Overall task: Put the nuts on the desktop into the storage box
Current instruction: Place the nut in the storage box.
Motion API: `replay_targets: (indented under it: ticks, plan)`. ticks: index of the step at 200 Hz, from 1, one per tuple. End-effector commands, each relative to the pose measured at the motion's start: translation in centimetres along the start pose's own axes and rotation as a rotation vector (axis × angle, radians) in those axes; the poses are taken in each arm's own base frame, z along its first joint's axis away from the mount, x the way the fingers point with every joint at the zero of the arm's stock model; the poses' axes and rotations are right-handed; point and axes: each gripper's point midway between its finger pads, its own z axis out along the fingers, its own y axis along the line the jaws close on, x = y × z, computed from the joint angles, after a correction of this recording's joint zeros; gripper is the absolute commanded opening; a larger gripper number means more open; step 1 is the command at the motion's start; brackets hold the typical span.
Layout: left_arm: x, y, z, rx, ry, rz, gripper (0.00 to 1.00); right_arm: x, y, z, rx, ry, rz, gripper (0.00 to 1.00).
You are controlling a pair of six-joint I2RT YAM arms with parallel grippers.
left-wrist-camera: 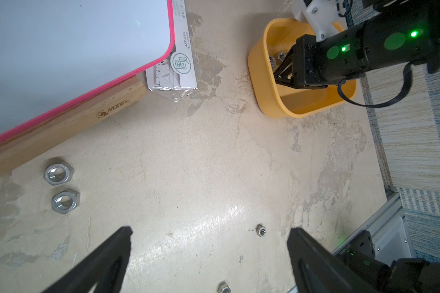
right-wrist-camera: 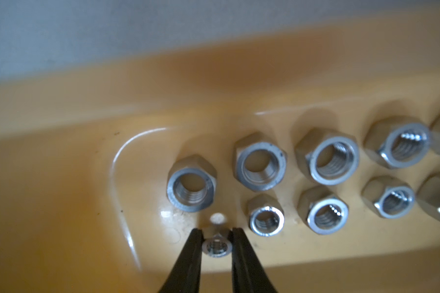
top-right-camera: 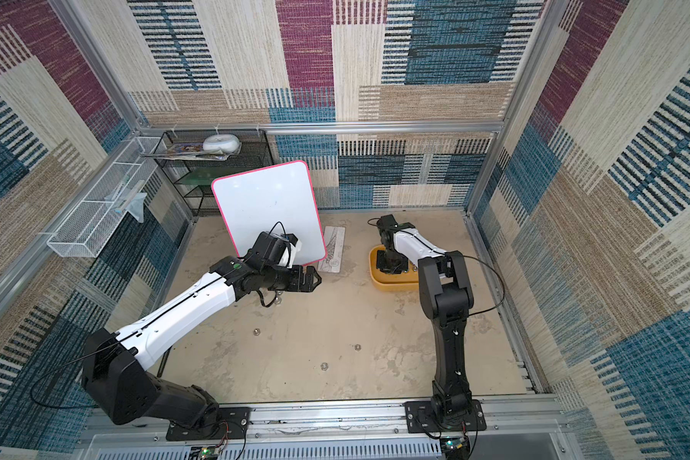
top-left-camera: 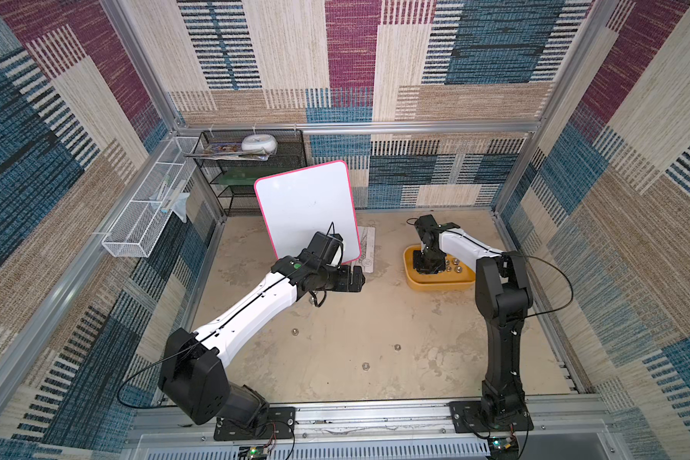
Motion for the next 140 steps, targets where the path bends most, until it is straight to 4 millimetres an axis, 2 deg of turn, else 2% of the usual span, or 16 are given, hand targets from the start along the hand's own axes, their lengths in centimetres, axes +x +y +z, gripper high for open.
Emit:
replay_targets:
  ticks: [1,40,88,107,140]
  plan:
    - [-0.2,0.0,-0.1,0.003,-0.005,0.008,1.00,-0.1,0.0,0.2,0.007,0.002,-0.012,0.27]
    - [-0.2,0.1,-0.2,0.001,-0.005,0.003,1.00,-0.5,0.1,-0.6,0.002,-0.013,-0.011,0.36]
    - [-0.1,0.0,-0.2,0.006,0.000,-0.002,1.00,-0.5,-0.5,-3.3,0.007,-0.046,-0.014,0.37]
    - [0.0,-0.1,-0.2,0.013,0.001,-0.006,1.00,0.3,-0.7,-4.0,0.003,-0.042,-0.025,0.35]
    - [0.4,0.0,-0.4,0.015,0.000,-0.010,1.00,2.1,-0.8,-4.1,-0.020,-0.018,-0.026,0.29]
